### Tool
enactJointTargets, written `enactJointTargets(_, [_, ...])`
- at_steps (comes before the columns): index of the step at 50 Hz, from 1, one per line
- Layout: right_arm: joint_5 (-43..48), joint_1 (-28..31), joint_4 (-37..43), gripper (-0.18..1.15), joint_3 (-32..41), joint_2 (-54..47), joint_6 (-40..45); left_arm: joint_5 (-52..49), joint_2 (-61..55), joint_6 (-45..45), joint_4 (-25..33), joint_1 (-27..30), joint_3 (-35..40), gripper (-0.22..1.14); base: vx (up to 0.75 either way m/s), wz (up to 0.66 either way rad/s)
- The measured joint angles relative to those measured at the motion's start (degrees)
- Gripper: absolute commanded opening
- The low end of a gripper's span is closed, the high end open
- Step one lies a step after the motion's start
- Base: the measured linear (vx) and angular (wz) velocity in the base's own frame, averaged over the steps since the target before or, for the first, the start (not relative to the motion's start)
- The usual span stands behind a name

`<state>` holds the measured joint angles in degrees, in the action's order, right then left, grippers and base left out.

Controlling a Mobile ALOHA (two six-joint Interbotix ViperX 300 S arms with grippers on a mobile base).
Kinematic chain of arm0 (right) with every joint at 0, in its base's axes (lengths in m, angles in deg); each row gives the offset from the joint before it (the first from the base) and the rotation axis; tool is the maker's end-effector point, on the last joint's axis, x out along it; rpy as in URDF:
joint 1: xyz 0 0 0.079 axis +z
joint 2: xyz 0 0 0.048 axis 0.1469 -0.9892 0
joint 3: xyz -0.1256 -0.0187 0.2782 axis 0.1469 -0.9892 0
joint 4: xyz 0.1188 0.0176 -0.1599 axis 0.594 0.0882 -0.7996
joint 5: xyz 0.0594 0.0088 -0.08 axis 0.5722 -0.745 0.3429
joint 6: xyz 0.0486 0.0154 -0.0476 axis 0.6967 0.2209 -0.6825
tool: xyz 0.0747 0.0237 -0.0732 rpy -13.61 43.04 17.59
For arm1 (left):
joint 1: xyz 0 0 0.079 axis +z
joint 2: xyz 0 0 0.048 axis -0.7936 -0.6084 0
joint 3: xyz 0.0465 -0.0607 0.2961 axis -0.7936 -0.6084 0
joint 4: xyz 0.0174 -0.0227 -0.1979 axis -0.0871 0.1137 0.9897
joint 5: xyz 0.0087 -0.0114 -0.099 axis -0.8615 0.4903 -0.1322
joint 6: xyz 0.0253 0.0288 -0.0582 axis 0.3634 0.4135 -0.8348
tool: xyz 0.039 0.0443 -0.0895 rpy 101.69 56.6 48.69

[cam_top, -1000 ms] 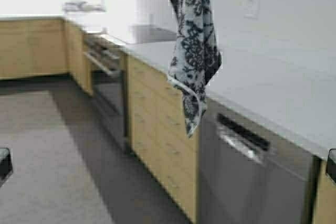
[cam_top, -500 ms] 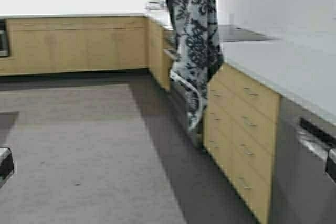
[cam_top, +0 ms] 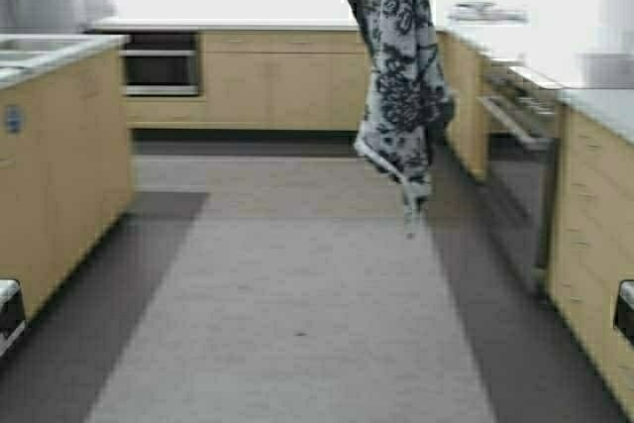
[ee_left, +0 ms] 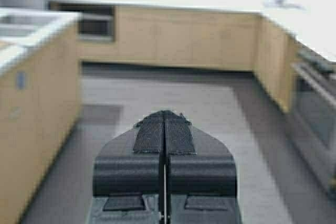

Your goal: Get the cloth and wipe up the spill under the wine glass

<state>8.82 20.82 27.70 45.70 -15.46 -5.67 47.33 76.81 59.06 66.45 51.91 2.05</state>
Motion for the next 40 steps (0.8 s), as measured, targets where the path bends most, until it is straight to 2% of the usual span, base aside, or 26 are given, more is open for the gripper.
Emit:
enactJointTargets(29, [0.0, -0.2, 0.1, 0.07, 0.0, -0.3, -0.2, 0.7, -0.7, 0.3, 0.0, 0.0, 0.0, 0.02, 0.03, 0.46])
enactJointTargets(40, [0.0, -0.2, 0.1, 0.07, 0.0, -0.3, -0.3, 1.1, -0.6, -0.2, 0.0, 0.0, 0.0, 0.02, 0.08, 0.28])
